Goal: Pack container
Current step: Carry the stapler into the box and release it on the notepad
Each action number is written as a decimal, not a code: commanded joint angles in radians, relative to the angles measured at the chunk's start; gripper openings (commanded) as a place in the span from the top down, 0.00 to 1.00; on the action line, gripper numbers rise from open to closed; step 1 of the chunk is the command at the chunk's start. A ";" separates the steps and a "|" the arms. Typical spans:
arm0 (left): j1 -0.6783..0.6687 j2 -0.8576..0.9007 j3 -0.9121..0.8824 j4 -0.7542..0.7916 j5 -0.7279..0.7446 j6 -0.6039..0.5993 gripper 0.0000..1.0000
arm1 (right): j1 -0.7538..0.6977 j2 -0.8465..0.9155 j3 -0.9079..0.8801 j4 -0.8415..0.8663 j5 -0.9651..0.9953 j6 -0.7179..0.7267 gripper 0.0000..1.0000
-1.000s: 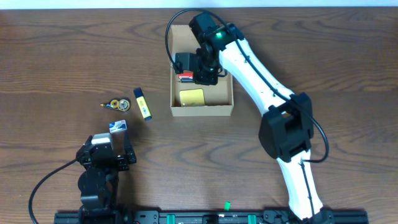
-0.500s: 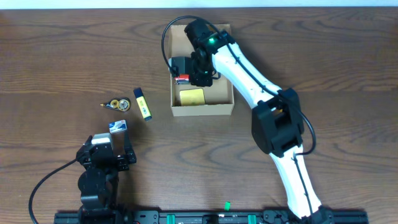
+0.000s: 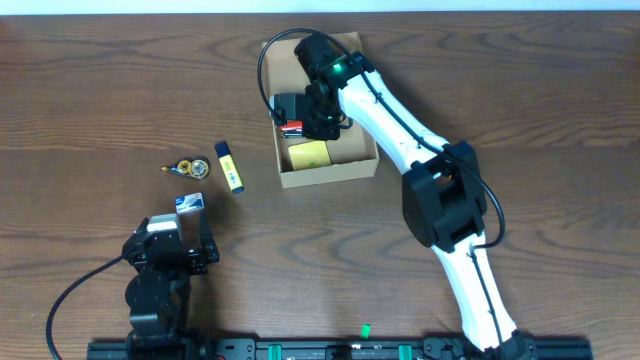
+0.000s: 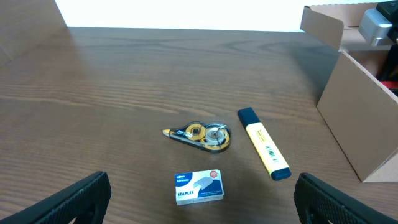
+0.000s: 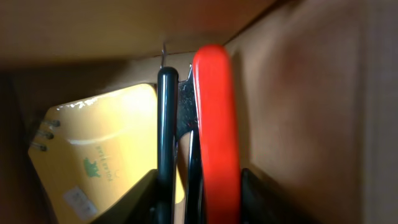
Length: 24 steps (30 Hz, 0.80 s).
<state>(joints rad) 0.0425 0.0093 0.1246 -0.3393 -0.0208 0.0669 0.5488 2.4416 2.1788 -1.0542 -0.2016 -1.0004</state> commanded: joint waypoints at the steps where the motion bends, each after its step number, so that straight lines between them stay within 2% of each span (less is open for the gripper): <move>1: 0.003 -0.005 -0.016 -0.022 0.018 -0.003 0.05 | 0.016 -0.002 0.024 0.000 -0.004 0.001 0.57; 4: 0.003 -0.005 -0.016 -0.022 0.018 -0.003 0.05 | 0.018 -0.002 0.024 0.000 -0.004 0.001 0.54; 14: 0.003 -0.005 -0.016 -0.022 0.018 -0.003 0.05 | 0.024 -0.003 0.024 -0.001 0.031 0.026 0.53; 21: 0.003 -0.005 -0.016 -0.022 0.018 -0.003 0.05 | 0.027 -0.090 0.024 -0.008 0.045 0.096 0.66; 24: 0.003 -0.005 -0.016 -0.022 0.018 -0.003 0.05 | 0.026 -0.165 0.024 -0.042 0.073 0.137 0.64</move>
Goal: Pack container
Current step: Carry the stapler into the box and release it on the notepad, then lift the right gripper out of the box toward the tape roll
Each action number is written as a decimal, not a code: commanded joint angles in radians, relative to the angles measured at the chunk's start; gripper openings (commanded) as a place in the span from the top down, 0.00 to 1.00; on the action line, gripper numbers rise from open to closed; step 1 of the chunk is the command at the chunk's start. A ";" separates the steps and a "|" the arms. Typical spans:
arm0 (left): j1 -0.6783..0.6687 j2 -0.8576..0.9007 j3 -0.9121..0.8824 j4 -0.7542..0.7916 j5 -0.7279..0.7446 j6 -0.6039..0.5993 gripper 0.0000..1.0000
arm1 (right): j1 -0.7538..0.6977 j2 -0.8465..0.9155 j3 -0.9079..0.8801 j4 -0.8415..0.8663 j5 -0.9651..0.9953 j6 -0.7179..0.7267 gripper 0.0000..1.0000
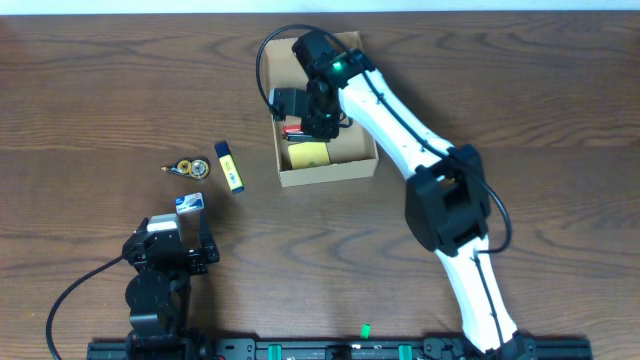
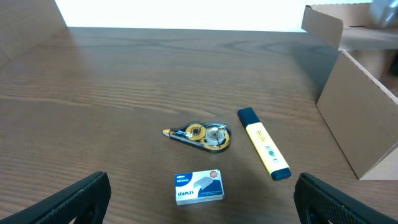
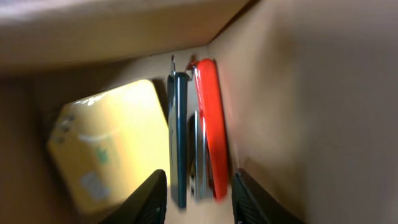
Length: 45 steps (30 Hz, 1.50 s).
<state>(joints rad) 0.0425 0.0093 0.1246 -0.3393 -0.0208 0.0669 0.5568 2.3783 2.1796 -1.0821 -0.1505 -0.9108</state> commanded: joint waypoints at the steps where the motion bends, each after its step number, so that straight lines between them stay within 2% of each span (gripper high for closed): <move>1: 0.003 -0.005 -0.016 -0.022 0.018 -0.003 0.05 | 0.018 -0.117 0.024 -0.029 0.032 0.061 0.63; 5: 0.003 -0.005 -0.016 -0.021 0.018 -0.003 0.05 | 0.010 -0.177 0.024 -0.108 0.064 0.156 0.66; 11: 0.003 -0.005 -0.016 -0.022 0.018 -0.003 0.05 | -0.018 -0.241 0.023 -0.227 0.102 0.450 0.60; 16: 0.003 -0.005 -0.016 -0.022 0.018 -0.003 0.05 | -0.085 -0.253 0.018 -0.354 0.102 0.647 0.61; 21: 0.003 -0.005 -0.016 -0.022 0.018 -0.003 0.05 | -0.167 -0.253 -0.045 -0.360 0.102 0.790 0.60; 29: 0.003 -0.005 -0.016 -0.022 0.018 -0.003 0.05 | -0.183 -0.253 -0.195 -0.257 0.090 0.917 0.59; 37: 0.003 -0.005 -0.016 -0.022 0.018 -0.003 0.05 | -0.143 -0.253 -0.232 -0.195 0.066 0.941 0.59; 45: 0.003 -0.005 -0.016 -0.022 0.018 -0.003 0.05 | -0.130 -0.252 -0.312 -0.131 0.128 1.022 0.77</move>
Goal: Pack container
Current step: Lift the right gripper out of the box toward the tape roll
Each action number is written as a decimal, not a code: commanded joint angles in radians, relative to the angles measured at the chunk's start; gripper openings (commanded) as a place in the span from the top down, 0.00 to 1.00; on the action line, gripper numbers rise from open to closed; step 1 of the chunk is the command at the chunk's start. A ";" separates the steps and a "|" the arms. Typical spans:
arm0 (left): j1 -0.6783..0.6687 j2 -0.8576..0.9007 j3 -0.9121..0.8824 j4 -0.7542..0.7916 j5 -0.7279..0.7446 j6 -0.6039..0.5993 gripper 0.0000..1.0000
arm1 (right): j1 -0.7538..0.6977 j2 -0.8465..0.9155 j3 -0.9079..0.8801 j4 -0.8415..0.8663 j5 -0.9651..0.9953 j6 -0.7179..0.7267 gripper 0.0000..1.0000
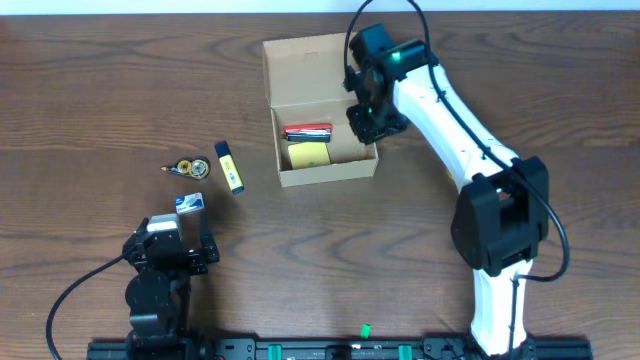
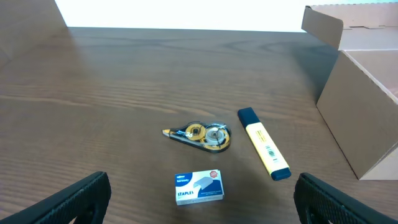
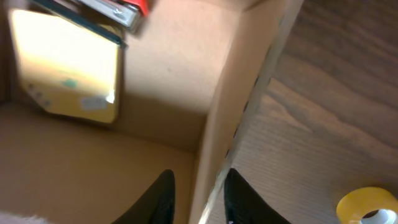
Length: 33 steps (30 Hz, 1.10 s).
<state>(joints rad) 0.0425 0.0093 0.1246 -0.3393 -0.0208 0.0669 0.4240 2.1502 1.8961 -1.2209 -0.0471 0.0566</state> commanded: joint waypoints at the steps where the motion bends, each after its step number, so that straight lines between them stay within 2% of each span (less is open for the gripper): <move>1: 0.003 -0.005 -0.016 -0.021 0.018 -0.003 0.05 | 0.004 -0.024 -0.041 0.012 0.024 0.066 0.81; 8: 0.003 -0.005 -0.016 -0.022 0.018 -0.003 0.05 | 0.029 -0.026 -0.048 -0.002 0.025 0.089 0.98; 11: 0.003 -0.005 -0.016 -0.022 0.018 -0.003 0.05 | 0.029 -0.035 -0.048 -0.032 0.026 0.104 0.98; 18: 0.003 -0.005 -0.016 -0.022 0.018 -0.003 0.05 | 0.029 -0.052 -0.048 -0.064 0.040 0.243 0.98; 23: 0.003 -0.005 -0.016 -0.022 0.018 -0.003 0.05 | 0.043 -0.052 -0.048 -0.112 0.145 0.347 0.99; 33: 0.003 -0.005 -0.016 -0.022 0.018 -0.003 0.05 | 0.069 -0.052 -0.049 -0.137 0.182 0.480 0.98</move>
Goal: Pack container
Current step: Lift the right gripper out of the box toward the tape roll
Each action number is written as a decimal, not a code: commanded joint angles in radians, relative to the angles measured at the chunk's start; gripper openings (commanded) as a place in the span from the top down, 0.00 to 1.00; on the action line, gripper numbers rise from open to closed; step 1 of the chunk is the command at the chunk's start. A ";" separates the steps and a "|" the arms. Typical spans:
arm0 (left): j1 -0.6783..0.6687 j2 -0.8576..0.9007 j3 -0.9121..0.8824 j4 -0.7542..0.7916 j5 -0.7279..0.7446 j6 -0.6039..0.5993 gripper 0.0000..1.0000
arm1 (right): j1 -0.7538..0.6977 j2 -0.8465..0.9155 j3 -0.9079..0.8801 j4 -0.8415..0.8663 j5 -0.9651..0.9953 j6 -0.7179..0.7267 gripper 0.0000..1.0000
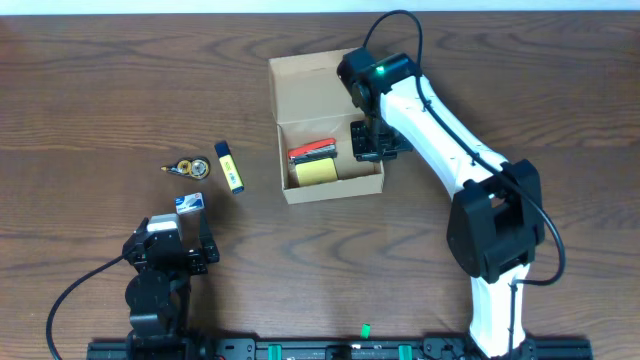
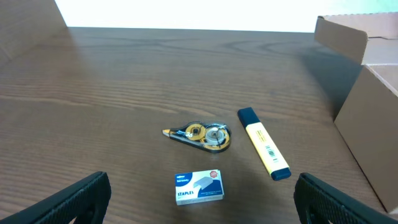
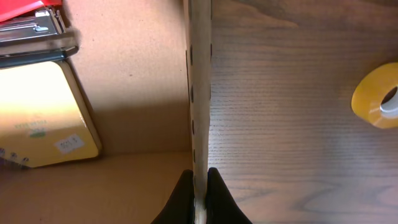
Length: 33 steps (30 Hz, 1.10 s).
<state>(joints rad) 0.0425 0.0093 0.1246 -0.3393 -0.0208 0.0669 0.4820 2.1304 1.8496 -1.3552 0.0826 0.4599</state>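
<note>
The open cardboard box (image 1: 330, 105) holds a red and black stapler (image 1: 312, 151) and a yellow notepad (image 1: 315, 172). My right gripper (image 1: 366, 140) is shut on the box's right wall (image 3: 199, 93), one finger inside and one outside, as the right wrist view shows (image 3: 199, 199). On the table to the left lie a yellow highlighter (image 1: 229, 166), a correction tape (image 1: 188, 167) and a small staples box (image 1: 189, 203). My left gripper (image 2: 200, 205) stands open near the front edge, with the staples box (image 2: 199, 187) just ahead of it.
A yellow tape roll (image 3: 377, 96) lies on the table right of the box, hidden under the arm in the overhead view. The box's flap (image 2: 341, 38) stands up at its far side. The right arm (image 1: 450, 150) stretches across the table's right half.
My right gripper was open astride the box's right wall; now it is shut on that wall. The box sits slightly nearer the front and right, and the stapler lies tilted. The left arm is unmoved.
My right gripper was down inside the box around the stapler beside the notepad. Then it was higher, with the stapler lying in the box. Later it was open over the right wall, and now it grips that wall with the box shifted.
</note>
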 commanded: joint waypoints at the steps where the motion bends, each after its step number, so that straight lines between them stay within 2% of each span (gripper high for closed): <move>1: 0.003 -0.005 -0.016 -0.022 0.018 -0.003 0.05 | 0.014 -0.032 -0.002 -0.003 0.053 0.085 0.99; 11: 0.003 -0.005 -0.016 -0.022 0.018 -0.003 0.05 | 0.026 -0.032 -0.002 -0.029 0.079 0.131 0.98; 12: 0.003 -0.005 -0.016 -0.022 0.018 -0.003 0.05 | 0.026 -0.032 -0.002 -0.029 0.079 0.130 0.95; 14: 0.003 -0.005 -0.016 -0.022 0.018 -0.003 0.05 | 0.028 -0.032 -0.002 -0.029 0.079 0.131 0.72; 16: 0.003 -0.005 -0.016 -0.022 0.018 -0.003 0.05 | 0.028 -0.032 -0.002 -0.029 0.078 0.130 0.57; 17: 0.003 -0.005 -0.016 -0.022 0.018 -0.003 0.05 | 0.028 -0.032 -0.002 -0.029 0.078 0.130 0.44; 25: 0.003 -0.005 -0.016 -0.022 0.018 -0.003 0.05 | 0.027 -0.057 -0.002 -0.021 0.079 0.126 0.36; 29: 0.003 -0.005 -0.016 -0.022 0.018 -0.003 0.05 | 0.027 -0.148 -0.002 0.011 0.079 0.100 0.36; 33: 0.003 -0.005 -0.016 -0.022 0.018 -0.003 0.05 | 0.027 -0.257 -0.002 0.008 0.113 0.100 0.27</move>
<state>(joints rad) 0.0425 0.0093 0.1246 -0.3393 -0.0208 0.0669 0.5034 1.9366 1.8469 -1.3407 0.1535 0.5629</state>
